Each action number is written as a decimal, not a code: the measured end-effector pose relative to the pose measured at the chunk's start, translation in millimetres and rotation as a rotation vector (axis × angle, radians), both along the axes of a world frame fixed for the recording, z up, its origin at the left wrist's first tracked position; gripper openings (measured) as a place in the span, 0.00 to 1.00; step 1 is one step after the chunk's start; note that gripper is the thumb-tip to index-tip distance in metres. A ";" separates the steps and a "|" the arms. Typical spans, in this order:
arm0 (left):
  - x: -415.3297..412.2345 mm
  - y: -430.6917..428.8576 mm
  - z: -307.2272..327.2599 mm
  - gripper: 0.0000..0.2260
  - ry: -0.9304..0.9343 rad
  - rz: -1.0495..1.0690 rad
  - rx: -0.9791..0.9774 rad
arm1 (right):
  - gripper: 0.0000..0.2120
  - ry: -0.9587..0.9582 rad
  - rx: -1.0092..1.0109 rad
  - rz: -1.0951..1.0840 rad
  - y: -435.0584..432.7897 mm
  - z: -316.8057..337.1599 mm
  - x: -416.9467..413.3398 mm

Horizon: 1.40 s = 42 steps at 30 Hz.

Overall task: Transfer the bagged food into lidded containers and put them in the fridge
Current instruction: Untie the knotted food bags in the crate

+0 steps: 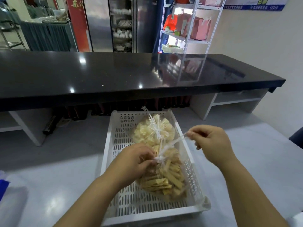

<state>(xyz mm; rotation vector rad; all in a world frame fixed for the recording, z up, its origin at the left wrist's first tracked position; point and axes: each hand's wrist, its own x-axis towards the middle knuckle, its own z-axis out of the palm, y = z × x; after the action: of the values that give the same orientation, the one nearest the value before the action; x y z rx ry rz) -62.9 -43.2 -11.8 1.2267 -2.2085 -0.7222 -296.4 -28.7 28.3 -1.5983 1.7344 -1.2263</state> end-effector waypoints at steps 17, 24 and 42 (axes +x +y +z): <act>-0.6 9.3 11.3 0.05 -0.058 0.102 -0.068 | 0.08 0.269 -0.007 0.228 20.3 -39.3 45.9; 12.7 4.3 11.4 0.04 0.055 0.120 0.006 | 0.07 0.233 -0.123 0.082 22.9 -41.0 39.9; 14.0 3.6 28.6 0.04 0.309 0.139 0.059 | 0.12 0.034 -0.119 0.007 27.3 -25.3 34.3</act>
<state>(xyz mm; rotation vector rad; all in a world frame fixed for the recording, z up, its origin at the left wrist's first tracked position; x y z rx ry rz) -48.9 -39.5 16.8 1.1934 -1.8455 -0.8620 -262.2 -1.4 3.0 -1.7007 1.7037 -1.3288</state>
